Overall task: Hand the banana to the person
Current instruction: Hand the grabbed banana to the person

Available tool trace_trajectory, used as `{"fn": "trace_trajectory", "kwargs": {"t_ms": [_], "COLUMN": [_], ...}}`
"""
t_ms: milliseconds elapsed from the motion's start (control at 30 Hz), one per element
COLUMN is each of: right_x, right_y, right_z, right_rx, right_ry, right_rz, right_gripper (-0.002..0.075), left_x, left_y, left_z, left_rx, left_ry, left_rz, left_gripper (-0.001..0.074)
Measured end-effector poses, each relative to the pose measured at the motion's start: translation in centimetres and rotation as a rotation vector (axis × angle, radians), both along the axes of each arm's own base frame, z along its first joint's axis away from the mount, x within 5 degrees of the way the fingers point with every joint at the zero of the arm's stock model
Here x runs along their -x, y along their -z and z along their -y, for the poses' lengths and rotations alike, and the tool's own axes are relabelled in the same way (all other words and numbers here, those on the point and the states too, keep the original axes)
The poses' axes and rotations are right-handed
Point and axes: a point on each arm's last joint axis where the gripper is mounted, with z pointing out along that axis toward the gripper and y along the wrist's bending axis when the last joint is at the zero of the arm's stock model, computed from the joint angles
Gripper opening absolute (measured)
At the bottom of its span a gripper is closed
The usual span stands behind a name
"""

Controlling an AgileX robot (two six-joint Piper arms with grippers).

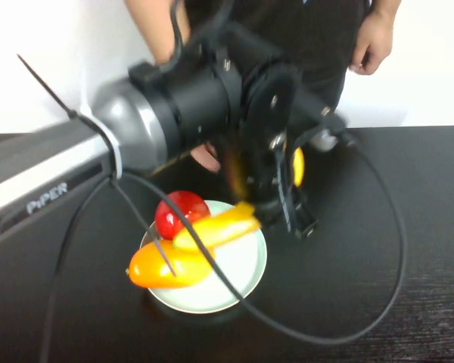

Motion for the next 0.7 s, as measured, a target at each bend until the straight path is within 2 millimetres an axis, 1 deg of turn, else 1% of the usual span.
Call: {"fn": "trace_trajectory", "kwargs": {"t_ms": [67,167,267,333,400,433,633,700], "right_x": [0.0,0.0,0.0,0.0,0.0,0.0,0.0,0.0], "right_y": [0.0,0.0,0.0,0.0,0.0,0.0,0.0,0.0], "right_z": [0.0,0.0,0.0,0.0,0.0,0.0,0.0,0.0], "right_rx": [0.000,0.000,0.000,0.000,0.000,0.000,0.000,0.000], "right_ry": [0.000,0.000,0.000,0.000,0.000,0.000,0.000,0.000], "right_rz": [0.000,-0.002,-0.002,-0.002,-0.002,-0.002,-0.002,-0.002], "right_gripper": [-0.0011,-0.0011,-0.0011,-0.0011,-0.0011,-0.0011,-0.0011,-0.0011], "left_x": [0.0,-0.2,-0.5,-0.9,-1.4,-1.7,-4.4,-5.2], "left_y": [-2.3,-5.2,-7.1,-7.6,-7.7,-7.4,-4.8,-4.3], "left_z": [0.3,0.4,0.1,-0.3,-0.6,-0.6,-1.1,-1.3], "left_rx": [0.018,0.046,0.017,-0.039,-0.087,-0.104,-0.177,-0.173], "left_ry": [0.071,0.138,0.212,0.275,0.307,0.315,0.312,0.298], "left_rz": [0.053,0.143,0.241,0.298,0.330,0.331,0.297,0.304], "left_gripper": [0.0292,0.0292,0.0292,0.0292,0.0292,0.0292,0.0292,0.0292]}}
